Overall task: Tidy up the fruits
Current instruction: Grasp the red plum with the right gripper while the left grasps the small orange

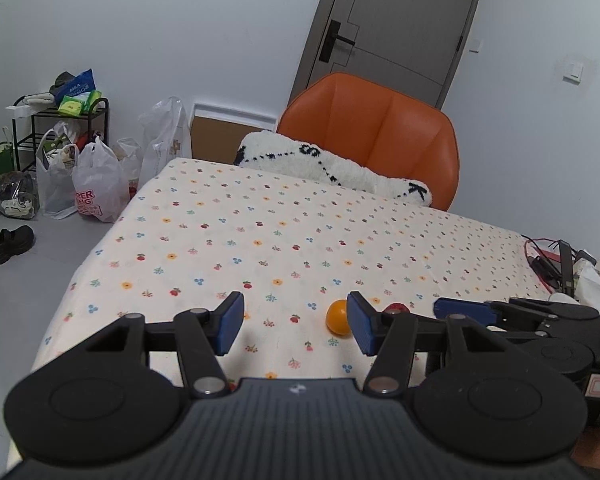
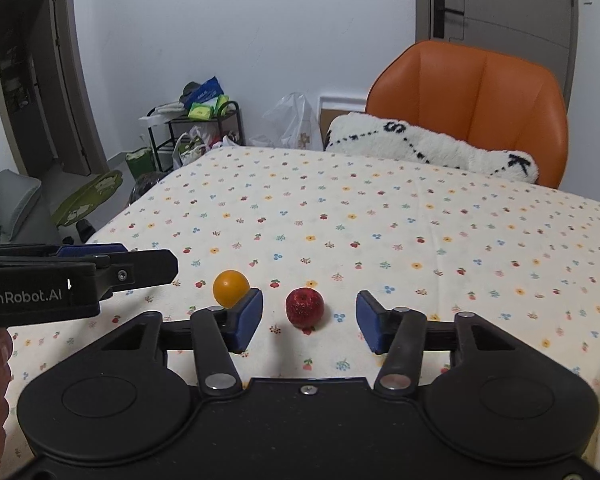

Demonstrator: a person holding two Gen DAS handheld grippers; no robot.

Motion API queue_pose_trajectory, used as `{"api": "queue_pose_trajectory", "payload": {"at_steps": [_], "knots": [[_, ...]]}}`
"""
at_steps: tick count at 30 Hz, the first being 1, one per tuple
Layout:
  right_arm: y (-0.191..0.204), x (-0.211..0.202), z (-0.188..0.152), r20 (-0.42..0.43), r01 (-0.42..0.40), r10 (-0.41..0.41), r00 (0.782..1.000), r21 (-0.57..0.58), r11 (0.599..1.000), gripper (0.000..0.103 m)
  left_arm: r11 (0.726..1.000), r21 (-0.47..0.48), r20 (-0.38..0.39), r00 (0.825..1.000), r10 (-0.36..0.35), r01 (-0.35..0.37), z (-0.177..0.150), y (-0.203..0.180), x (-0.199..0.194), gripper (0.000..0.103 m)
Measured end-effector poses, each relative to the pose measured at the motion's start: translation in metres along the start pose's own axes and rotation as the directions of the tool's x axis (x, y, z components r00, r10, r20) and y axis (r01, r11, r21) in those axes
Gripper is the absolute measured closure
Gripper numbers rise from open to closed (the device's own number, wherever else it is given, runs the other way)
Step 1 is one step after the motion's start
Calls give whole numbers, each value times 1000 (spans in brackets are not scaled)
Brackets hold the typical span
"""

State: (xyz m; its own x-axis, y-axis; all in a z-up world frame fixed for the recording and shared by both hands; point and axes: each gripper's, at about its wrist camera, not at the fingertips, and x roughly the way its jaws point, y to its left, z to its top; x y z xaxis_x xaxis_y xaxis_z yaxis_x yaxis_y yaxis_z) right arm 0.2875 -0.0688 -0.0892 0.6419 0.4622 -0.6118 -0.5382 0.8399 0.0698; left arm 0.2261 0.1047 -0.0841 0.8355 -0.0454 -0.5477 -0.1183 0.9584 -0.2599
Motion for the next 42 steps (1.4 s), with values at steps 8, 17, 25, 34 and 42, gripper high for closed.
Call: {"api": "queue_pose_trajectory", "payload": {"at_steps": [8,17,25,34,42], "knots": [[-5,12,-1,-32,-36,36,999,-7,999,82,1000,23,-32,999,-10,11,1,-7,17,49],[-20,-8,-1,1,-18,18,1000,25,1000,82,997,64,-62,998,-28,32,-4,-25,33,51],[-34,-28,0,33,0,-2,999,45,999,82,996,85,-94,995,13,-5,-8,-36,49,76],[-51,-57,-5,84,21,-28,996,78,997,82,994,111,-70,998,-3,11,-5,-61,31,82],[-70,-89,-16,128,56,-70,989,114,992,82,987,148,-37,998,-51,56,-4,-98,12,82]]}}
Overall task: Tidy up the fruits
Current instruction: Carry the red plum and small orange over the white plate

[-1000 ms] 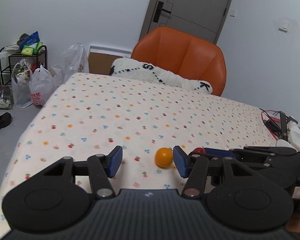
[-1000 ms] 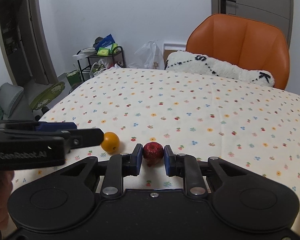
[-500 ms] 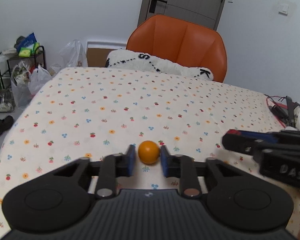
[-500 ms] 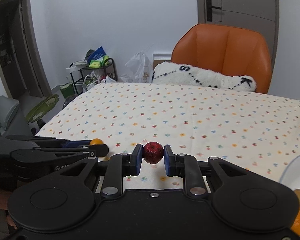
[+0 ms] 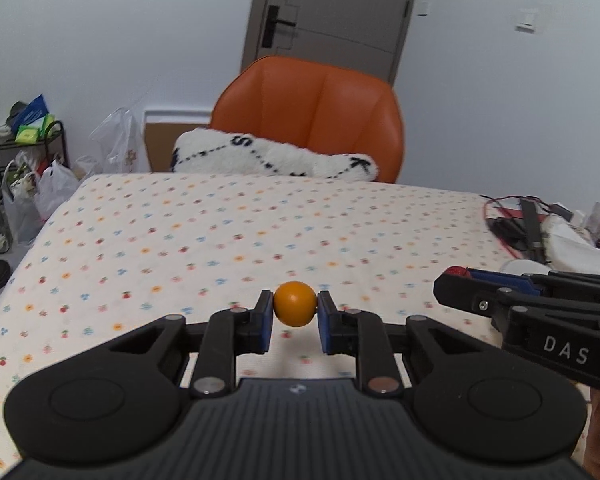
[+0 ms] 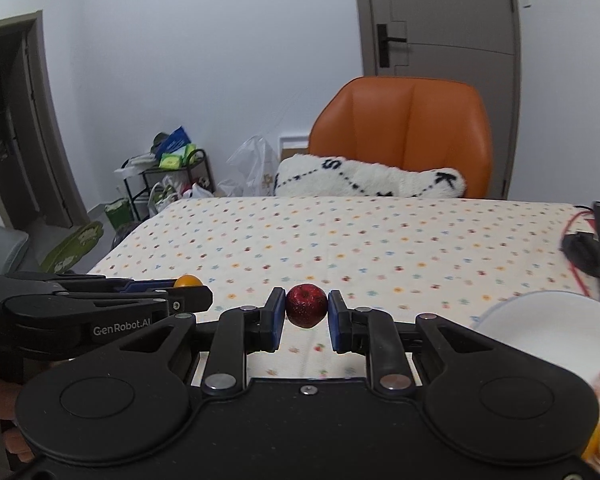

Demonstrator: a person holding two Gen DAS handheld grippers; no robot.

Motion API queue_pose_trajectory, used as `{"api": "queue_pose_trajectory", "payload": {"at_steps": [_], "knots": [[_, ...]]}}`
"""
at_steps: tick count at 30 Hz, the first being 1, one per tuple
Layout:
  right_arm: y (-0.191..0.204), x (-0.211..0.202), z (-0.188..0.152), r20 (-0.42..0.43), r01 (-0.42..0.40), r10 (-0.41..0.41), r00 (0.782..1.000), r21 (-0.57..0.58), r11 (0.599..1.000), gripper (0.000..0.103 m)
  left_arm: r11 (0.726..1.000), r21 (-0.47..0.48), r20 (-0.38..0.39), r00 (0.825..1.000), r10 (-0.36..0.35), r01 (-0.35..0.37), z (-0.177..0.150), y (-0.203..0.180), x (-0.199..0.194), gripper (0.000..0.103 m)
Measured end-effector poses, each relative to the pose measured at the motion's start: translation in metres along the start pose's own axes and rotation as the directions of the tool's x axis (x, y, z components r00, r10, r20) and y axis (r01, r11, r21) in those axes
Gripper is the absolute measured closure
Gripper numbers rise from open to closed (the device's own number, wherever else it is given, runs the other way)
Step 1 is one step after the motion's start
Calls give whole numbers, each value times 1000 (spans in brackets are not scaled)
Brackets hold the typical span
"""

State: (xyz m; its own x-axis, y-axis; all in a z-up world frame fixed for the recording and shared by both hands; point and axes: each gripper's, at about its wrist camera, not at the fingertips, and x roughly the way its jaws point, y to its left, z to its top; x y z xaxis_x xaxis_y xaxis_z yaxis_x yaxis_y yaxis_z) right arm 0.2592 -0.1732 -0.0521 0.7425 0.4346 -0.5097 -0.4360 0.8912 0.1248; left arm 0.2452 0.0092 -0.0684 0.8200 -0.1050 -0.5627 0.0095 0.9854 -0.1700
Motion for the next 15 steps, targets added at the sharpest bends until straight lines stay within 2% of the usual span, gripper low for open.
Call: {"api": "queue_pose_trajectory", "payload": {"at_steps": [15], "knots": [[-53,-59,-24,42,106,-109,993,73,992,82,989,70,28,991,-130,128,-6,-77,-18,82]]}}
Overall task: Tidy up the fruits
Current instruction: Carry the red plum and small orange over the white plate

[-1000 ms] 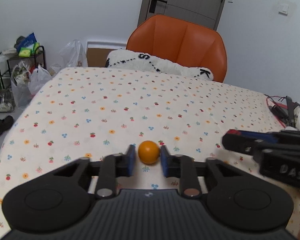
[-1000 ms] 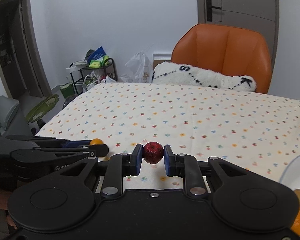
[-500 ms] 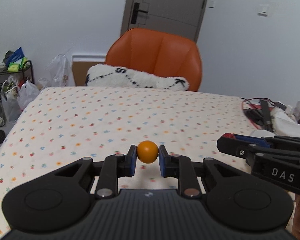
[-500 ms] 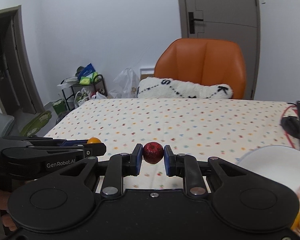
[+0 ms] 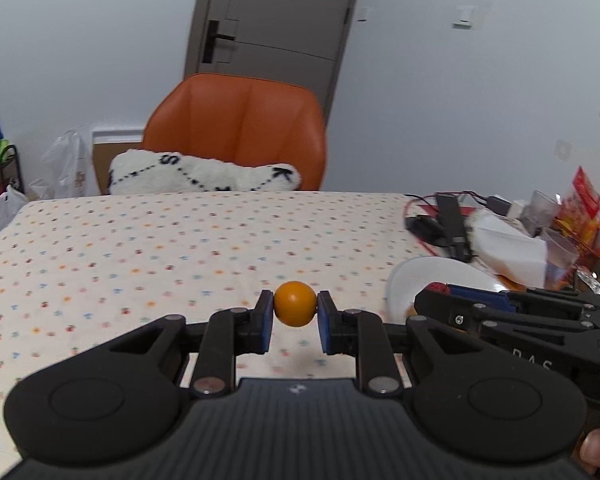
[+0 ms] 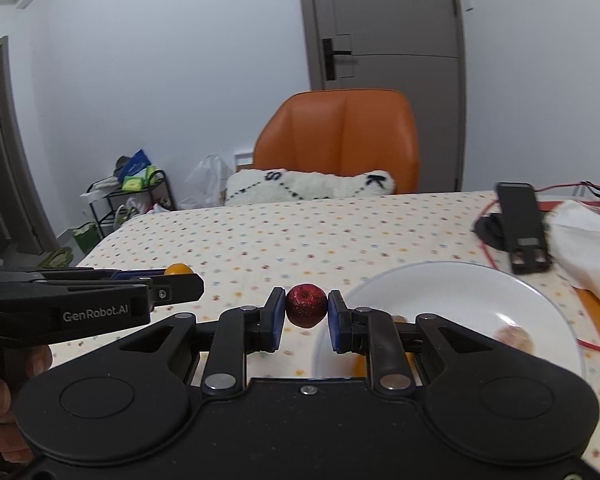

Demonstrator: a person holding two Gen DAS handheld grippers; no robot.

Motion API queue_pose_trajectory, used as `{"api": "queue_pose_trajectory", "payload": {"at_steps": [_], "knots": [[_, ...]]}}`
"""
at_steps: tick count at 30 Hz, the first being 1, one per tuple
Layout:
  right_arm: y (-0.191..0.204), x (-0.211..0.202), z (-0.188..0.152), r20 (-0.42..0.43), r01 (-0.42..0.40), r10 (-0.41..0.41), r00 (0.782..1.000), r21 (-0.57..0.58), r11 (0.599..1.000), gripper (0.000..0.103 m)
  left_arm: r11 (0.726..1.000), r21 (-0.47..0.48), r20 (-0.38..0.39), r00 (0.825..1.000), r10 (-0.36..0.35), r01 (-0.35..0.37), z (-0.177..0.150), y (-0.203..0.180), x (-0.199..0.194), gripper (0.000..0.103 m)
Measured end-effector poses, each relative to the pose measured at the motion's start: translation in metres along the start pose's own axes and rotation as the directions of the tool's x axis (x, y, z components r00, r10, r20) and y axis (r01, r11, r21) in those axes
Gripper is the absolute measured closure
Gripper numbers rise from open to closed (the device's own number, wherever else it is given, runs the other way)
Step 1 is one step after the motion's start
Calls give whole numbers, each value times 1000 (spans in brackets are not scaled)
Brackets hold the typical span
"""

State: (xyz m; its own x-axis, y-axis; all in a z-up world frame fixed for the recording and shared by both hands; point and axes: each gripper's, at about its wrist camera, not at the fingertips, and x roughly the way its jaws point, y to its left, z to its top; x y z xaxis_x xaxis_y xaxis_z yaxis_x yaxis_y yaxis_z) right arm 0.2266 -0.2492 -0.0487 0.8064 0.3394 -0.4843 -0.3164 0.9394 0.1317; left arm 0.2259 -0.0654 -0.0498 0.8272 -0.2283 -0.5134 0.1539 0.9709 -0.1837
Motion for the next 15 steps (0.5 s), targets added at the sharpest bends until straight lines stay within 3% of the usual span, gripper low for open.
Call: {"api": "queue_pose_trajectory", "payload": {"at_steps": [15], "knots": [[-49,-36,-20,-2,82,-82,997,65,994,82,994,55,-14,995,-95,96,-8,-60,7,82]]}}
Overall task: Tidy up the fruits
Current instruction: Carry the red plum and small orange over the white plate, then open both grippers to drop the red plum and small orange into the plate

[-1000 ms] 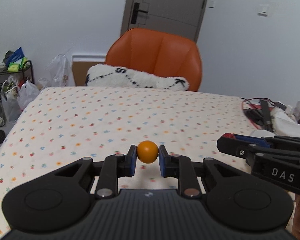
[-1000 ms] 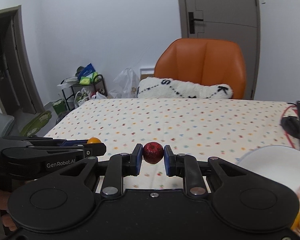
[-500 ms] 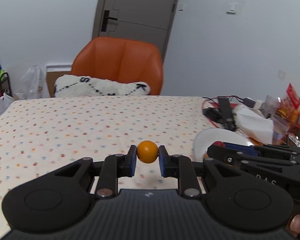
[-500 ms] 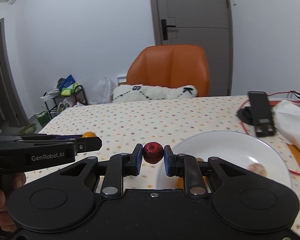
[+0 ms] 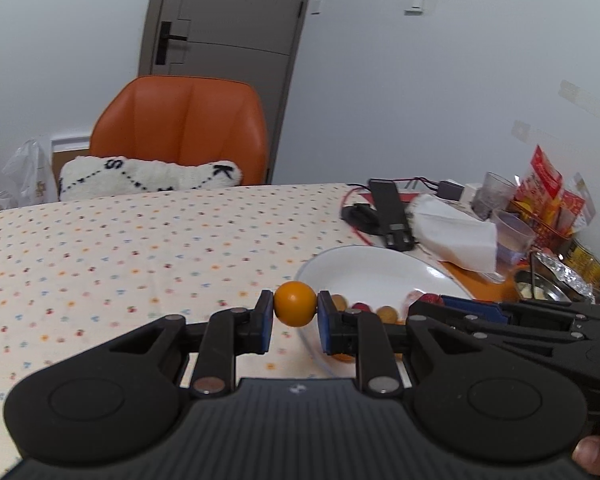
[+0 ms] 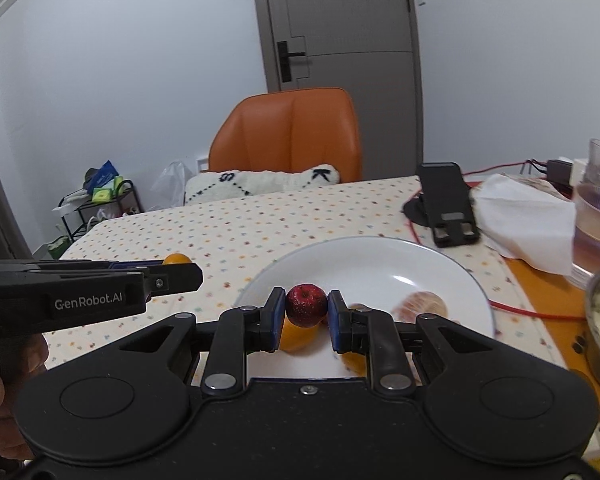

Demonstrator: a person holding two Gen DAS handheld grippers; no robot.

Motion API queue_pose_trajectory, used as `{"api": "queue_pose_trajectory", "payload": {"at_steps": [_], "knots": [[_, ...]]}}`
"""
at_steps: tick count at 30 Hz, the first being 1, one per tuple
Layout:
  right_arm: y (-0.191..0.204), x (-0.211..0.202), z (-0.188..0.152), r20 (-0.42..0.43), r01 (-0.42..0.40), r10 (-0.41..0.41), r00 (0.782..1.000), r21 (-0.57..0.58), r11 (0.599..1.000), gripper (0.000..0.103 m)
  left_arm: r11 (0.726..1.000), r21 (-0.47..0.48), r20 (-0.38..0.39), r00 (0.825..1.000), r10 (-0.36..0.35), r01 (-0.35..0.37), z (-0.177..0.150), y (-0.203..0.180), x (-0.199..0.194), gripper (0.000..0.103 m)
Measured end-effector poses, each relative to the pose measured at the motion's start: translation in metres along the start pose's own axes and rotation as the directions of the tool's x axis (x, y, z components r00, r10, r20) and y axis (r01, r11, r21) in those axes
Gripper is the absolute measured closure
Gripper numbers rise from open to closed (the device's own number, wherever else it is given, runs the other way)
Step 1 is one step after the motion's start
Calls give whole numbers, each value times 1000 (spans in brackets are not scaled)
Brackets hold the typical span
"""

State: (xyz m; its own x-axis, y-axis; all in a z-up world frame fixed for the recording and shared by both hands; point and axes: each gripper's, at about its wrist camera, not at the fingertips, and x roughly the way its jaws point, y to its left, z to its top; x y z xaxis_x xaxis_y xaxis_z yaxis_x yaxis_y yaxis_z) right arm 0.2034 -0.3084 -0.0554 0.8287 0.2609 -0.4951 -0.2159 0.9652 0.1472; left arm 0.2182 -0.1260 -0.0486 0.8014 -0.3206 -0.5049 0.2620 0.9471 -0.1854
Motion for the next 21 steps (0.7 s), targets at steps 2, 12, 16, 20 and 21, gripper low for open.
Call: {"api": "queue_pose_trajectory", "payload": {"at_steps": [2,12,16,20,21], "knots": [[-4,-2,-3,-2,2,-2,1000,6,1000,82,1000,8,-5,1000,-11,11,-1,-7,2,82],[-13,-10,-14,-18,4,-3,1000,20,1000,73,999,24,-28,999,-27,28,-11,-29,10,82],[-15,-11,-15,-15,8,-8,1000,19,1000,70,999,25,-37,999,-27,28,-14,-34,13,82],[-20,-16,-14,-8,36,-35,999,29,999,62,999,26,-46,998,-35,36,-14,-38,16,82],[-22,-17,-14,-6,42,-42,999,31,999,62,999,27,-48,998,-39,40,-14,-39,17,82]]}}
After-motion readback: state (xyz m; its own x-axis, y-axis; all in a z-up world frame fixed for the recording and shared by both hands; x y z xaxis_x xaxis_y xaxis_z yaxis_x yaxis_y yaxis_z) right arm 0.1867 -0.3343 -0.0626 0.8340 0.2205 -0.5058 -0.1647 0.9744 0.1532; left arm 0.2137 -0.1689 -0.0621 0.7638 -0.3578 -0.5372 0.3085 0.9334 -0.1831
